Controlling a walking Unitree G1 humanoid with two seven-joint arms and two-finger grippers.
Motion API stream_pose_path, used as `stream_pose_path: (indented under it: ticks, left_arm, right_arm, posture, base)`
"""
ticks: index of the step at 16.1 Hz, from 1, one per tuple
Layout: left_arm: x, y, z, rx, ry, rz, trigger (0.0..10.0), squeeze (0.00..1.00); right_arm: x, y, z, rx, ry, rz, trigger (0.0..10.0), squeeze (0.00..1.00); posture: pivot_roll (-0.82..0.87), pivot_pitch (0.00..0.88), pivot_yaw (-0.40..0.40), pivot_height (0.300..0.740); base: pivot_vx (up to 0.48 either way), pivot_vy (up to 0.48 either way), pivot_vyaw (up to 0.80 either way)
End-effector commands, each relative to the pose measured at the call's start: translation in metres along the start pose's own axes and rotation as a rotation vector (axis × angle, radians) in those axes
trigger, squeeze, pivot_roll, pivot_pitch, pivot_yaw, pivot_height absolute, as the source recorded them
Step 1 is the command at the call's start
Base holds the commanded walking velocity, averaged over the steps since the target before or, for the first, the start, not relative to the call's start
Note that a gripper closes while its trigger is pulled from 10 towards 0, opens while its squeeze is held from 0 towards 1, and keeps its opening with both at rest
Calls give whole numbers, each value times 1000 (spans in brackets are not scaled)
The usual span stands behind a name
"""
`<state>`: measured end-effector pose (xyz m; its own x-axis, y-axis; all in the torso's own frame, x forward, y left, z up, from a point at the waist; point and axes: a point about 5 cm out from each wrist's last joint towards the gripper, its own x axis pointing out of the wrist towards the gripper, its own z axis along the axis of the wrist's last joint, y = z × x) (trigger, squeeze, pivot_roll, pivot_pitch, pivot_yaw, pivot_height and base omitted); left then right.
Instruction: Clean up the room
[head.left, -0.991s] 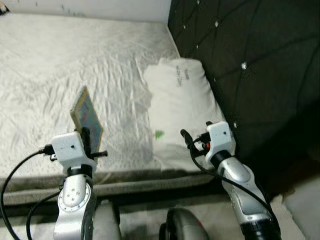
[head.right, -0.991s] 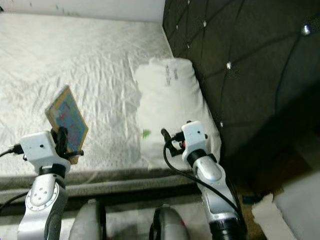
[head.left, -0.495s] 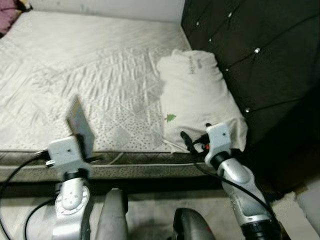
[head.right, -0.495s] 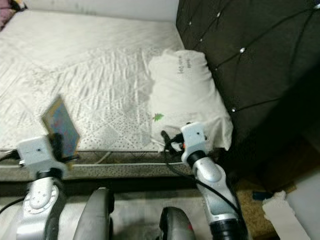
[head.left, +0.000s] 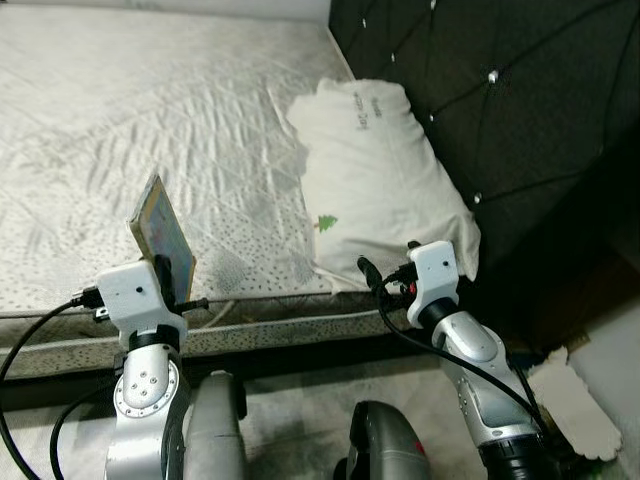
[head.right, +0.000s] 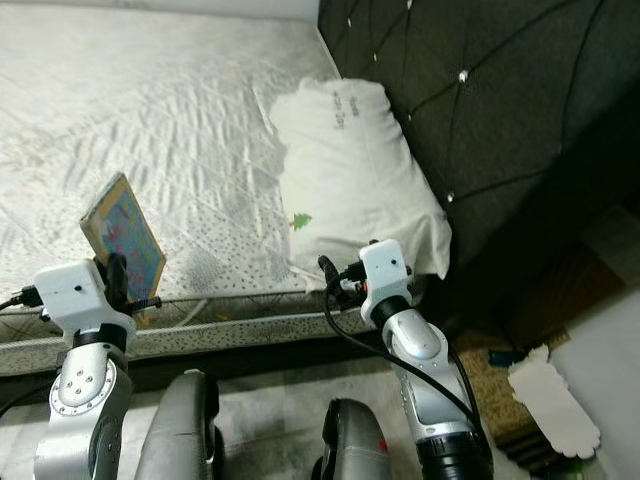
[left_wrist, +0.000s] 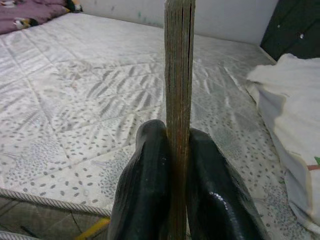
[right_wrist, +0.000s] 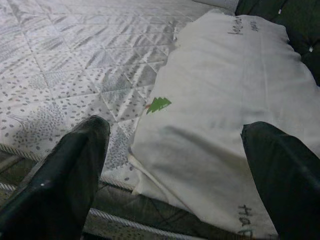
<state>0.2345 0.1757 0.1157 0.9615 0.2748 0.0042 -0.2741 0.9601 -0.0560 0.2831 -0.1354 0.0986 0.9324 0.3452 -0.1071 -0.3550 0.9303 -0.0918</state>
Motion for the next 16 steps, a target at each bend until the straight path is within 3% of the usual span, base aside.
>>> stream_pose_path:
  ticks: [1,10,16]
  left_arm:
    - [0,-2,6,-6,-28,-3,10000,0]
    - [2,-6,12,-24,-64,-53,10000,0]
    - [3,-8,13,-34,-76,-75,10000,0]
  right_arm:
    - [-1,-2,-1,2,3,-1,10000,0]
    - [-1,-1,0,6,2,-1,10000,0]
    - [-1,0,0,10,0,0,10000,0]
  posture:
    - [25,73,-98,567]
    - [21,77,-95,557]
    - [22,75,-93,557]
  base:
    - [0,0,0]
    - [0,0,0]
    - [403,0,0]
